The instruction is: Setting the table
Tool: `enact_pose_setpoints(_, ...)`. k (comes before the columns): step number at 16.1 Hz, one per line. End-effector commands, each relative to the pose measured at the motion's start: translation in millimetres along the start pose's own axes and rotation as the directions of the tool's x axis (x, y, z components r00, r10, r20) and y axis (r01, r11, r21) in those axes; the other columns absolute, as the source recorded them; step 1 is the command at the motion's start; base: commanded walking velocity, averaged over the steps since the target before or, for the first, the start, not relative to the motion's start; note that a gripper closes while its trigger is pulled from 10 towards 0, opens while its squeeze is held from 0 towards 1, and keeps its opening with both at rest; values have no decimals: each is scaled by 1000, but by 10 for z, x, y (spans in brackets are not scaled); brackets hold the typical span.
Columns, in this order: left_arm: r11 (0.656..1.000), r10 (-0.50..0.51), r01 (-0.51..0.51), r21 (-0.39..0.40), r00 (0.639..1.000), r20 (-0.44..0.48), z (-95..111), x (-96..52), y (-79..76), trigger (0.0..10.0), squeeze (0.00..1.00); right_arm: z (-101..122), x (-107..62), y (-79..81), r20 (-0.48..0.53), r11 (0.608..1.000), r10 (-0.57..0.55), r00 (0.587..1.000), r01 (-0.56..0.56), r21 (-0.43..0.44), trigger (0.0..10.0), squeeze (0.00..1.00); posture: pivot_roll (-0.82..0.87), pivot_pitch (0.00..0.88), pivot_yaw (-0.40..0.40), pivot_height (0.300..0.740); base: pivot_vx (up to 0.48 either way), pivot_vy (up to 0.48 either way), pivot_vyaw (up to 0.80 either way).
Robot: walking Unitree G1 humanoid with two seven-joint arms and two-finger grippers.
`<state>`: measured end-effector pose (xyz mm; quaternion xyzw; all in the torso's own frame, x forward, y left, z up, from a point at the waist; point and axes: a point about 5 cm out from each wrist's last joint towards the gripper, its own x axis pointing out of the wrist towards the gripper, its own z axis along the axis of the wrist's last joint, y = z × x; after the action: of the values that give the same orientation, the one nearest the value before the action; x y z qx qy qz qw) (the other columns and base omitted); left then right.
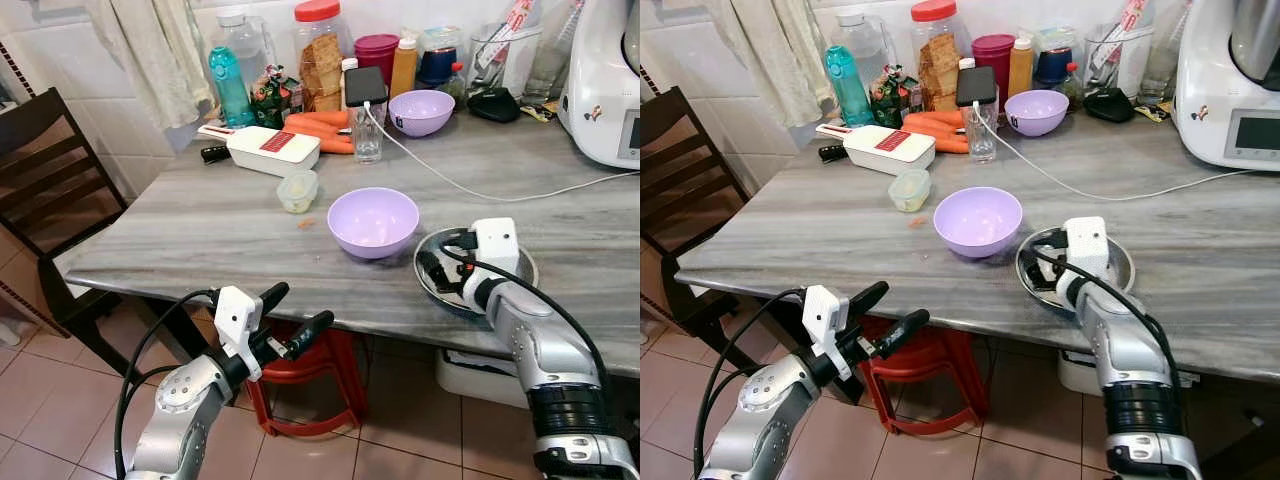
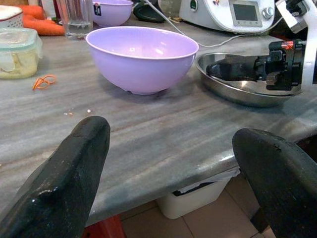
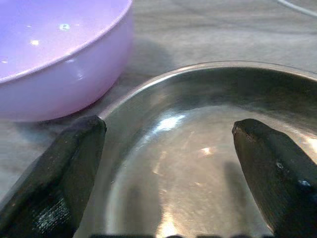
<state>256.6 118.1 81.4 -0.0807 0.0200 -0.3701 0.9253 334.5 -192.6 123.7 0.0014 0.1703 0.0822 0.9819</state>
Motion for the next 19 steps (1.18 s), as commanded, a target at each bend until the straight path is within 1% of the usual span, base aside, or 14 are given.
enact_pose_setpoints(1, 1000, 8, -7, 15, 1000, -10, 18, -15, 13, 10000, 0, 125, 26, 101, 31, 999, 35, 999, -35, -6, 10000, 0, -113, 0, 142, 740, 0, 0, 0)
enact_pose_setpoints(3, 1000, 6, -5, 16, 1000, -13, 15, -18, 8, 10000, 0, 109, 31, 133, 21, 999, 46, 999, -46, -12, 10000, 0, -112, 0, 141, 740, 0, 0, 0)
enact_pose_setpoints(4, 1000, 7, -7, 16, 1000, -13, 16, -23, 9, 10000, 0, 122, 19, 122, 33, 999, 36, 999, -35, -22, 10000, 0, -110, 0, 139, 740, 0, 0, 0)
enact_pose_setpoints(5, 1000, 8, -8, 17, 1000, -13, 16, -25, 9, 10000, 0, 142, 7, 102, 49, 999, 23, 999, -22, -31, 10000, 0, -110, 0, 139, 740, 0, 0, 0)
enact_pose_setpoints(6, 1000, 11, -11, 17, 1000, -14, 12, -32, 9, 10000, 0, 191, -26, 40, 91, 999, -8, 996, 12, -40, 10000, 0, -109, 0, 137, 740, 0, 0, 0)
enact_pose_setpoints(8, 1000, 11, -11, 16, 1000, -15, 8, -39, 6, 10000, 0, 204, -64, -22, 107, 997, -39, 994, 46, -65, 10000, 0, -108, 0, 138, 740, 0, 0, 0)
enact_pose_setpoints(10, 1000, 10, -10, 15, 1000, -17, 1, -48, 7, 10000, 0, 227, -139, -79, 122, 987, -68, 990, 85, -136, 10000, 0, -110, 0, 141, 740, 0, 0, 0)
enact_pose_setpoints(13, 1000, 7, -7, 15, 1000, -21, -6, -48, 8, 10000, 0, 172, -178, -127, 97, 982, -91, 991, 106, -159, 10000, 0, -118, 0, 145, 740, 0, 0, 0)
enact_pose_setpoints(14, 1000, 2, -1, 13, 1000, -24, -13, -43, 5, 10000, 0, 70, -158, -158, 53, 981, -102, 993, 109, -160, 10000, 0, -118, 0, 145, 740, 0, 0, 0)
enact_pose_setpoints(15, 1000, 1, 0, 13, 1000, -25, -14, -42, 5, 10000, 0, 31, -137, -151, 34, 982, -91, 995, 96, -165, 10000, 0, -120, 0, 150, 740, 0, 0, 0)
enact_pose_setpoints(17, 1000, -1, 1, 12, 1000, -27, -15, -39, 5, 10000, 0, 3, -89, -140, 16, 981, -76, 997, 78, -178, 10000, 0, -122, 0, 152, 740, 0, 0, 0)
enact_pose_setpoints(19, 1000, -1, 2, 12, 1000, -30, -17, -39, 3, 10000, 0, 8, -29, -131, 5, 983, -68, 998, 68, -172, 10000, 0, -118, 0, 149, 740, 0, 0, 0)
